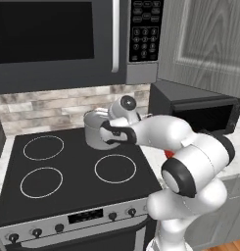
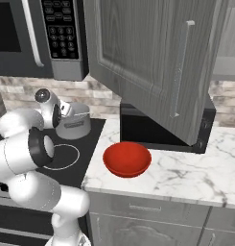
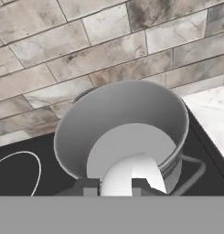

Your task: Open the cabinet and move the ladle to the pot. Then close the cabinet.

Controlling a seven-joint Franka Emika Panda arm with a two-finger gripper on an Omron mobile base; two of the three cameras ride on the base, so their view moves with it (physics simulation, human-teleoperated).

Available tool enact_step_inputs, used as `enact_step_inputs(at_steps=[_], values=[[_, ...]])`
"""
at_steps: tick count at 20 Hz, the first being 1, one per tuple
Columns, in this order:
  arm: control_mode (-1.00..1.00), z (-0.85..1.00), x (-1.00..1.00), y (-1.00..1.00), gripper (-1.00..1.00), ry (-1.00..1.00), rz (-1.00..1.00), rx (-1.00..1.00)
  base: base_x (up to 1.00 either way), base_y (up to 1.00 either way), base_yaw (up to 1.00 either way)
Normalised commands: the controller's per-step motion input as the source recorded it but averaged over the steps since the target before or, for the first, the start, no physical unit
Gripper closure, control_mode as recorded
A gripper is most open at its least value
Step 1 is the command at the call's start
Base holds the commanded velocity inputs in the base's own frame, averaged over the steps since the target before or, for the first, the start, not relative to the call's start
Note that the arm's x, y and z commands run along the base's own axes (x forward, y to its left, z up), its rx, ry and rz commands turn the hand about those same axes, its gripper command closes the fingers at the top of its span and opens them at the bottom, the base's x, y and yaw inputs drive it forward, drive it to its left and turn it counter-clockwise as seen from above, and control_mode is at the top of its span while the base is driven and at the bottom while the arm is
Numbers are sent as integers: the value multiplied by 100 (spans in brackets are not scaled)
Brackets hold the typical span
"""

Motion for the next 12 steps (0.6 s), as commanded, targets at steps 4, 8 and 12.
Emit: enact_step_inputs(at_steps=[4, 8, 12], values=[[-100, -8, 30, 4, 100, 0, 2, -1, 0, 0, 0], [-100, 0, 36, 0, 100, 0, 1, 0, 0, 0, 0], [-100, -1, 28, 3, 100, 0, 1, -1, 0, 0, 0]])
